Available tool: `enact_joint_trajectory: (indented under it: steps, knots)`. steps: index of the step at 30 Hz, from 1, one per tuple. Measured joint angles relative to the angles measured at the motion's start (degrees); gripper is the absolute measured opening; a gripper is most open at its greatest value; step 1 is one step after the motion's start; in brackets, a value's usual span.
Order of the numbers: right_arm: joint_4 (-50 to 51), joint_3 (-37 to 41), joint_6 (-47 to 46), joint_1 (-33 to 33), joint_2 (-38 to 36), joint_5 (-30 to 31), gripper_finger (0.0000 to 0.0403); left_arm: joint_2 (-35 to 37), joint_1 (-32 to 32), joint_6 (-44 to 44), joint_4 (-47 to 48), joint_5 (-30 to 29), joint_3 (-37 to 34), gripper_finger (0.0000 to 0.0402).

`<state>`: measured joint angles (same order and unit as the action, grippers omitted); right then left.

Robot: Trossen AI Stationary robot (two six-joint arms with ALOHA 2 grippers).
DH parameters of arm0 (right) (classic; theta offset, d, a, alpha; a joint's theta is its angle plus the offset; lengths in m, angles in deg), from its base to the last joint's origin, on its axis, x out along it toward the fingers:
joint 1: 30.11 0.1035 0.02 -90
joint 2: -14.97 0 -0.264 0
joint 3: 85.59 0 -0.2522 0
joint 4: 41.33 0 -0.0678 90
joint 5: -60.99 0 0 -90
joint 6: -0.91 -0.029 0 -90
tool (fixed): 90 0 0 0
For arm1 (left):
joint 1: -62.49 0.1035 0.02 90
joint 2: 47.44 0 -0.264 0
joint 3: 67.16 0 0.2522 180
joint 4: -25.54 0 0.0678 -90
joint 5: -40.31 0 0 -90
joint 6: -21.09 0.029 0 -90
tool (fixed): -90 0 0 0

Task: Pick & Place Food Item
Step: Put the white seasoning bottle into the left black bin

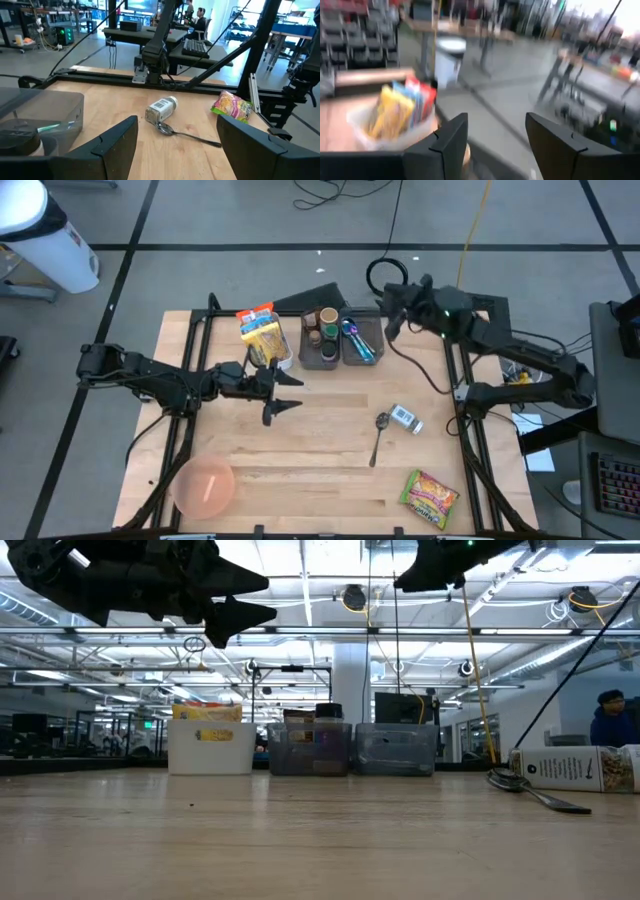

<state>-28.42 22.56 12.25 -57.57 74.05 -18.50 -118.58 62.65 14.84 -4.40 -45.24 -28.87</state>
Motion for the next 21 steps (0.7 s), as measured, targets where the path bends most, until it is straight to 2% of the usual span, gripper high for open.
enact_joint_trajectory:
  steps: [5, 15, 21]
  knots:
    - [18.9, -12.8, -1.4, -1.2, 7.6, 0.2, 0.0192, 0.0, 0.6, 0.0, -0.2, 0.0, 0.0, 0.0274]
    - [40.9, -33.0, 0.7, -2.9, 24.5, -0.4, 0.0190, 0.0, 0.5, -0.3, 0.2, 0.5, 0.0, 0.0273]
    - [52.9, -42.9, 0.4, -5.8, 33.5, -6.1, 0.0188, 0.0, 0.5, -0.1, 0.2, 0.6, 0.0, 0.0274]
